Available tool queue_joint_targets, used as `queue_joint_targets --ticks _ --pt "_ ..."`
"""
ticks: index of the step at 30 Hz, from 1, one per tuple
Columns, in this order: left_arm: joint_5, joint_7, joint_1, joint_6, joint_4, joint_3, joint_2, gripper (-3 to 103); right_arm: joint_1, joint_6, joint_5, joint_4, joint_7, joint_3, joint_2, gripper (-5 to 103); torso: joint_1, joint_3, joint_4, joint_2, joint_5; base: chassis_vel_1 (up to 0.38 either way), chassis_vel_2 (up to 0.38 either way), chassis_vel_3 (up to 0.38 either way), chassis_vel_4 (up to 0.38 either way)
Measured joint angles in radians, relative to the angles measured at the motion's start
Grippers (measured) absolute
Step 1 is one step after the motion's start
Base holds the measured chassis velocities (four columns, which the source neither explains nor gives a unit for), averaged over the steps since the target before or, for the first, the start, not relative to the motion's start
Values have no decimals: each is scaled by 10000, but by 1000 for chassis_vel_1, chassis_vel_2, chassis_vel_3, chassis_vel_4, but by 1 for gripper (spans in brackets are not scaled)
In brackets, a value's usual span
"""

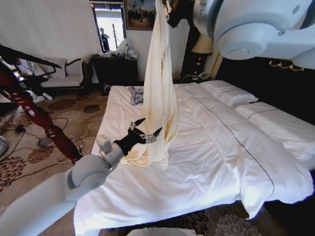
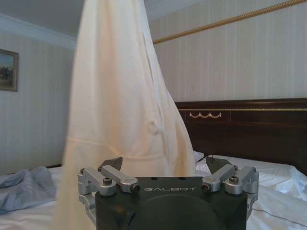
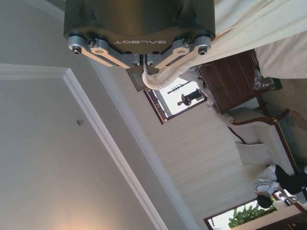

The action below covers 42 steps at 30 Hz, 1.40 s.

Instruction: Pick up the clothes from the bed and hang them on the clothes hanger.

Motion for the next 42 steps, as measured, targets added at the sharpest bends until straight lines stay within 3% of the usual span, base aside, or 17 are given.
queue_joint_targets --ticks 4,13,18,22,26,32,38,39,41,42 --pt "143 -40 -336 37 544 714 -408 99 0 -3 115 132 76 51 22 1 1 0 0 -1 4 0 0 0 0" --pt "368 -249 -555 44 1207 1034 -917 98 166 -1 201 317 107 44 175 1 0 0 0 1 1 0 0 0 0" --pt "417 -303 -586 46 1405 1069 -986 94 245 10 246 448 86 -19 325 1 0 0 0 1 5 0 0 0 0" --pt "450 -346 -672 43 1500 1243 -1200 83 299 10 318 587 79 -1 325 1 0 0 2 1 -1 0 0 0 0" --pt "484 -452 -781 36 1571 1303 -1413 81 349 7 341 696 75 -57 385 1 -1 -1 0 1 1 0 0 0 0" --pt "529 -561 -819 -6 1591 1233 -1385 55 481 18 227 827 42 -427 661 1 -1 0 1 1 1 0 0 0 0" --pt "560 -509 -610 -20 1414 1034 -1075 39 511 48 23 829 -22 -693 926 1 -1 0 1 1 3 0 0 0 0" --pt "598 -458 -464 -49 1366 917 -957 28 511 52 -26 830 -37 -746 989 1 -1 0 1 1 3 0 0 0 0" --pt "616 -438 -387 -59 1337 852 -907 28 508 55 -50 830 -44 -769 1017 1 -1 0 1 1 1 0 0 0 0" --pt "625 -423 -337 -71 1311 792 -872 23 507 58 -63 830 -51 -785 1037 1 -1 0 2 1 0 0 0 0 0"
